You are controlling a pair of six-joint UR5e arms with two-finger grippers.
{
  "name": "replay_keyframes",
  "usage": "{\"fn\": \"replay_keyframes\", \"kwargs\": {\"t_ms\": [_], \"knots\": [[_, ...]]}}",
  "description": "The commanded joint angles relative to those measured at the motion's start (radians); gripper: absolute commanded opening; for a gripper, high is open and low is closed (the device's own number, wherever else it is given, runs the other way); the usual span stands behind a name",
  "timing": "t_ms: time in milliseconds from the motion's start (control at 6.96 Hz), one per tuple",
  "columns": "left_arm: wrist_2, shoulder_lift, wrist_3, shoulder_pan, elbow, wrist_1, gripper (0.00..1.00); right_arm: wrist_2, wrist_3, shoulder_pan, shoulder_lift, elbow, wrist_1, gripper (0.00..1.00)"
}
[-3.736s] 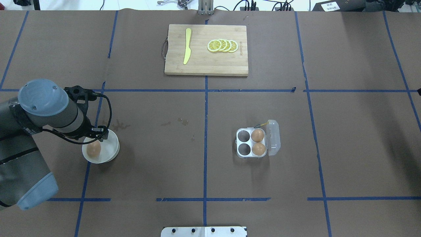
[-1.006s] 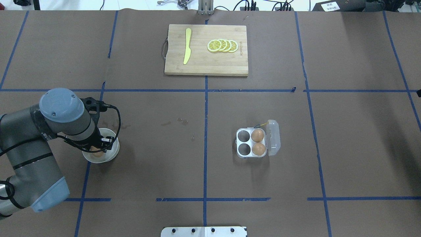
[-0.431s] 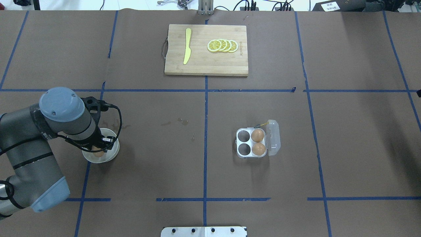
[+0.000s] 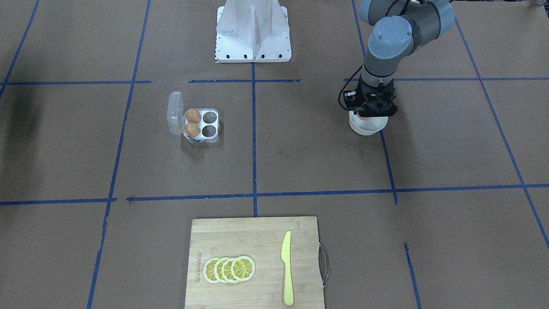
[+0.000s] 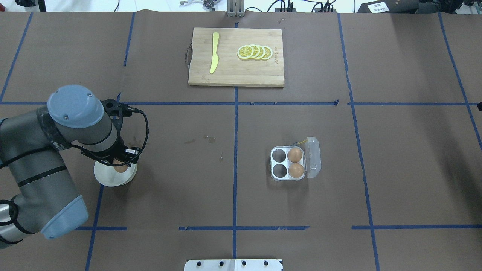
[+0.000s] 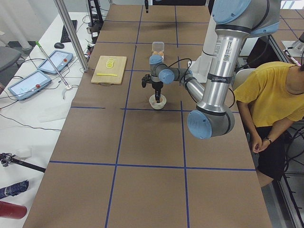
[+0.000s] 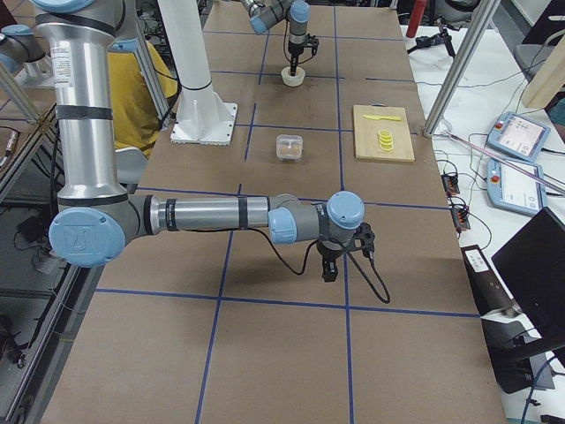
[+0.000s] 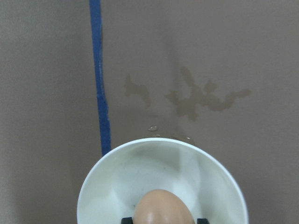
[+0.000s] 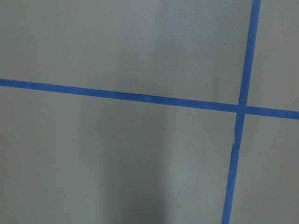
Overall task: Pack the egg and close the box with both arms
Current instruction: 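Lift the egg with the left gripper and carry it to the carton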
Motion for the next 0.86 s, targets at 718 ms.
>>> {"fn": "replay_keyframes", "kwargs": {"t_ms": [718], "knots": [[-0.049,-0.41,-0.174,0.089,0.348,-0.393,0.0,0.003,-0.001,-0.001,0.002,0.0,0.0,1.0]]}}
